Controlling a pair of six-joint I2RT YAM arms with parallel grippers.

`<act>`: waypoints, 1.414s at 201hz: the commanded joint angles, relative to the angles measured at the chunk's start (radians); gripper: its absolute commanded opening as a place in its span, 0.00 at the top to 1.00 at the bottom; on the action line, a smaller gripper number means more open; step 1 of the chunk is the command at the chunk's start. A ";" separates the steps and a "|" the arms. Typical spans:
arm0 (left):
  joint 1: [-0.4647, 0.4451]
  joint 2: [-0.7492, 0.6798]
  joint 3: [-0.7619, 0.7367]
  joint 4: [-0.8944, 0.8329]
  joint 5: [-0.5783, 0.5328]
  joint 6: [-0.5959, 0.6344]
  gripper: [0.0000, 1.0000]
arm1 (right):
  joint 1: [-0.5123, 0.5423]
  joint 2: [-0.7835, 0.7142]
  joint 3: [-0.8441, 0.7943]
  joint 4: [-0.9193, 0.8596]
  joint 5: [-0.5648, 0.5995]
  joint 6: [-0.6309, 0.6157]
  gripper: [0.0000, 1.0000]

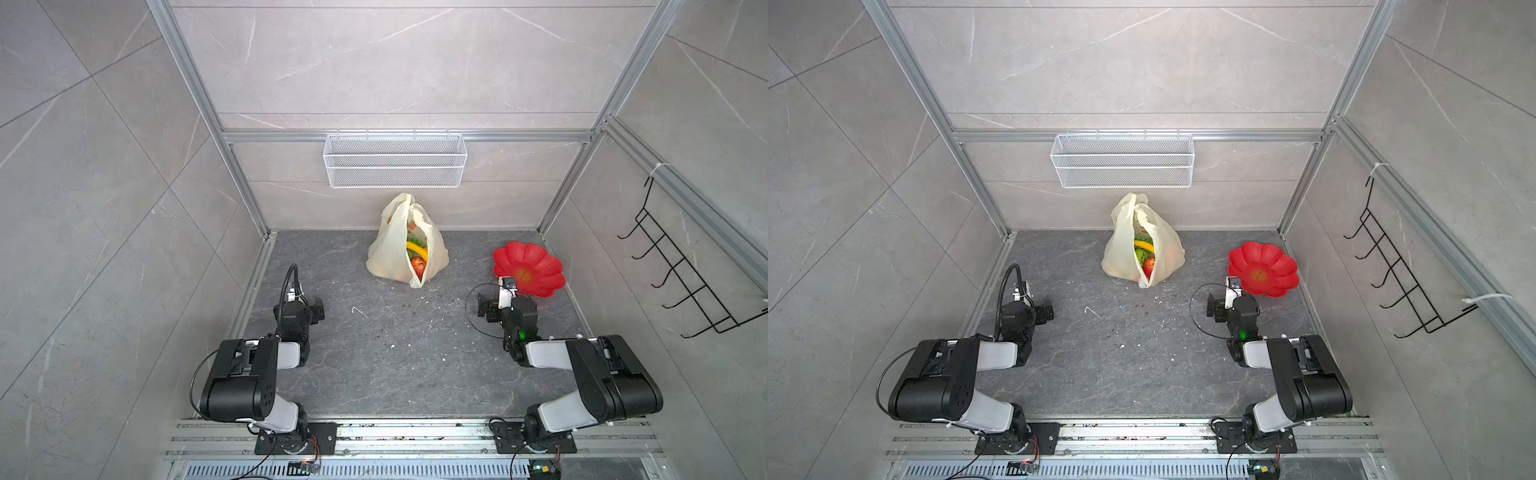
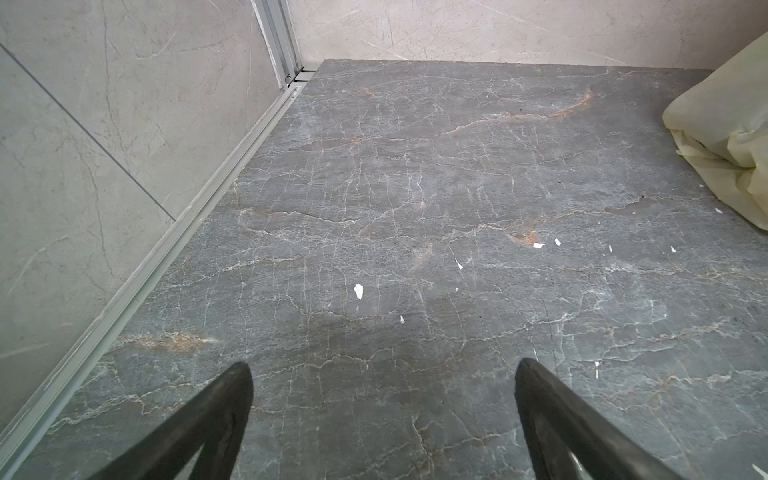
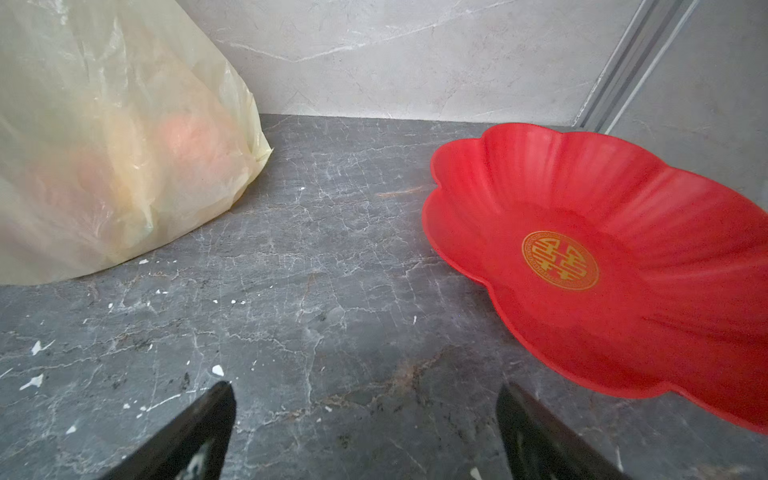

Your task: Take the fake fruits out of the plastic bag

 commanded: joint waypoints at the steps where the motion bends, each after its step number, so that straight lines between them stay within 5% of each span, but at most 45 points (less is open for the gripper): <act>1: 0.007 -0.003 0.004 0.038 0.009 0.006 0.00 | -0.002 0.006 0.015 -0.011 -0.014 -0.011 0.01; 231: 0.004 -0.006 -0.009 0.059 0.004 0.015 0.00 | -0.002 -0.007 0.001 0.006 -0.044 -0.033 0.00; 263: -0.034 -0.097 -0.058 0.079 -0.037 0.040 0.00 | 0.040 -0.121 -0.051 0.006 -0.062 -0.088 0.00; 284: -0.150 -0.244 -0.061 -0.046 -0.144 0.108 0.00 | 0.112 -0.287 -0.019 -0.215 -0.027 -0.124 0.00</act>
